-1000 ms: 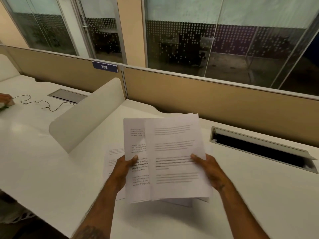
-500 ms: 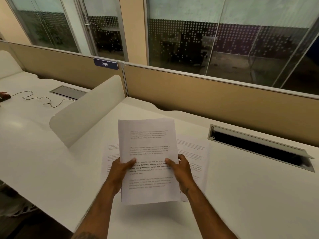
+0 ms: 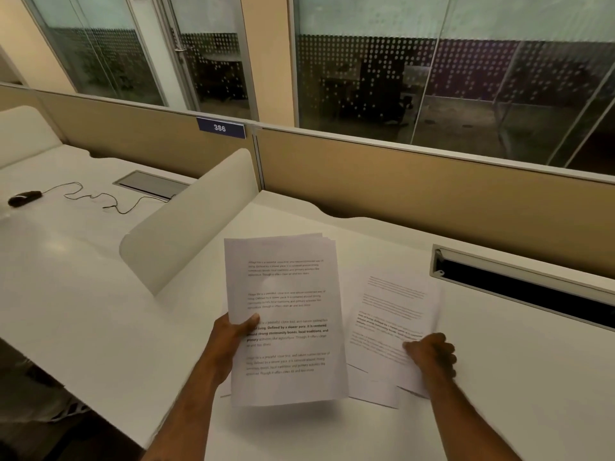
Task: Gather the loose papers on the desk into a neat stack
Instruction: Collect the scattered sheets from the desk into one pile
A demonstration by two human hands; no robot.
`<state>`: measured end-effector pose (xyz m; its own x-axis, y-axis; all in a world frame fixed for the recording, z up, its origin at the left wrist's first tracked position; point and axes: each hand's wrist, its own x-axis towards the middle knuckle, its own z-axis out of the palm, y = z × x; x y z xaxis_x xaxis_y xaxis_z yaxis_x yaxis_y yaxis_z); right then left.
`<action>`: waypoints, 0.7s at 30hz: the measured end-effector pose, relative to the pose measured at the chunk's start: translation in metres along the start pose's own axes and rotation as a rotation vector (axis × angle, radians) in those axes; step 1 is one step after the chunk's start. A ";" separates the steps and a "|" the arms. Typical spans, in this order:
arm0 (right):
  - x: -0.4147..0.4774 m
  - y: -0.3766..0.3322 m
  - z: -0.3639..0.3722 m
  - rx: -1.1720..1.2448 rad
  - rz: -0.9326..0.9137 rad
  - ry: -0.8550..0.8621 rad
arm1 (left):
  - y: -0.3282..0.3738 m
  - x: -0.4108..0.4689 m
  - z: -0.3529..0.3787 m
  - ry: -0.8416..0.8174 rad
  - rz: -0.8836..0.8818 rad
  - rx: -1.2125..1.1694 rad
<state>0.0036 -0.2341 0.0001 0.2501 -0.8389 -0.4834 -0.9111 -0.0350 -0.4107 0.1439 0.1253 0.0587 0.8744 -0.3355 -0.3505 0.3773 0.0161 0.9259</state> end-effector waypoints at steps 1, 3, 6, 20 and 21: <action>0.004 -0.002 0.001 0.062 0.041 -0.019 | 0.002 0.003 -0.003 -0.004 -0.001 -0.001; 0.010 -0.003 0.002 0.167 0.057 -0.036 | 0.007 0.007 -0.007 -0.014 -0.005 -0.002; 0.007 -0.009 -0.007 0.352 -0.076 -0.017 | 0.012 0.014 -0.012 -0.027 -0.005 0.009; -0.091 -0.035 -0.052 0.755 -0.506 -0.498 | 0.029 0.028 -0.027 -0.058 -0.019 0.018; -0.101 -0.041 -0.041 0.746 -0.512 -0.552 | 0.029 0.027 -0.026 -0.074 -0.024 0.013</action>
<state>0.0019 -0.1705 0.0973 0.8322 -0.4488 -0.3256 -0.2700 0.1849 -0.9449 0.1865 0.1408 0.0724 0.8401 -0.4044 -0.3615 0.3933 -0.0048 0.9194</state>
